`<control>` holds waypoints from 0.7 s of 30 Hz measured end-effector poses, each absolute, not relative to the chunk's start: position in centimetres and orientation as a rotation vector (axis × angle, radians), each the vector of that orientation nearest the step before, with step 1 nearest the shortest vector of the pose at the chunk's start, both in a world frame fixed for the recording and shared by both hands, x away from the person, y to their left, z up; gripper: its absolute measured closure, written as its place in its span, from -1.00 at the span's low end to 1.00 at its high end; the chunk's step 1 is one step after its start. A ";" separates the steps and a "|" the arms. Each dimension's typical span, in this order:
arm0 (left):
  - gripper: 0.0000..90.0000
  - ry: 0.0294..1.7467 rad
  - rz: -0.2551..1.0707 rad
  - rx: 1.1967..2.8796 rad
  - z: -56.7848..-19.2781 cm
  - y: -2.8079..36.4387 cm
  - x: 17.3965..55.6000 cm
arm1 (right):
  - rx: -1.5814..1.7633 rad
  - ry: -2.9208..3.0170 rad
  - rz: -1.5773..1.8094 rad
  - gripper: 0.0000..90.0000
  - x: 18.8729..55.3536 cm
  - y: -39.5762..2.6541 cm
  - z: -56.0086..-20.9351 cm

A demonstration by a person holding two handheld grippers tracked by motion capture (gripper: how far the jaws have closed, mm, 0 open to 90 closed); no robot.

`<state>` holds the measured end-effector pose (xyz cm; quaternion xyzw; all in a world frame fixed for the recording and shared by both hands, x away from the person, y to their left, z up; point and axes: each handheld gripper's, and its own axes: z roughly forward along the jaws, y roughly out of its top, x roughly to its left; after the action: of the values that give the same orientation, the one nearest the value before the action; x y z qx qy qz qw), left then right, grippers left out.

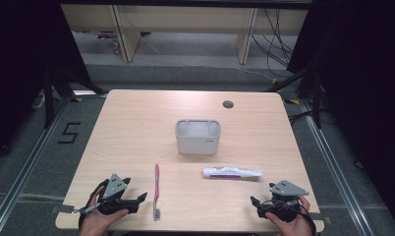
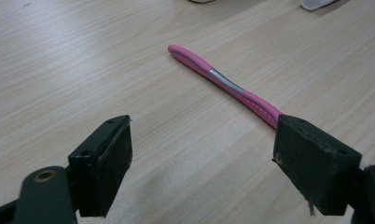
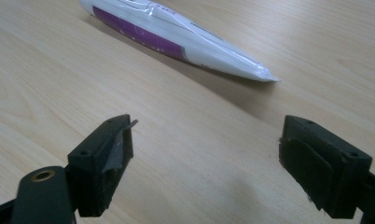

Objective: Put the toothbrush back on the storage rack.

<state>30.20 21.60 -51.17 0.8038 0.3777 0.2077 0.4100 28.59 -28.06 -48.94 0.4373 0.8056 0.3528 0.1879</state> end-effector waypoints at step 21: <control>-0.51 0.834 0.574 2.080 -50.5 21.7 31.1 | 1.160 2.252 0.977 -0.56 28.8 -27.9 -49.1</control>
<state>31.14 21.75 -50.47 0.8232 0.3301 0.2270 0.4023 28.75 -27.93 -49.06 0.4177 0.8106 0.3517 0.2116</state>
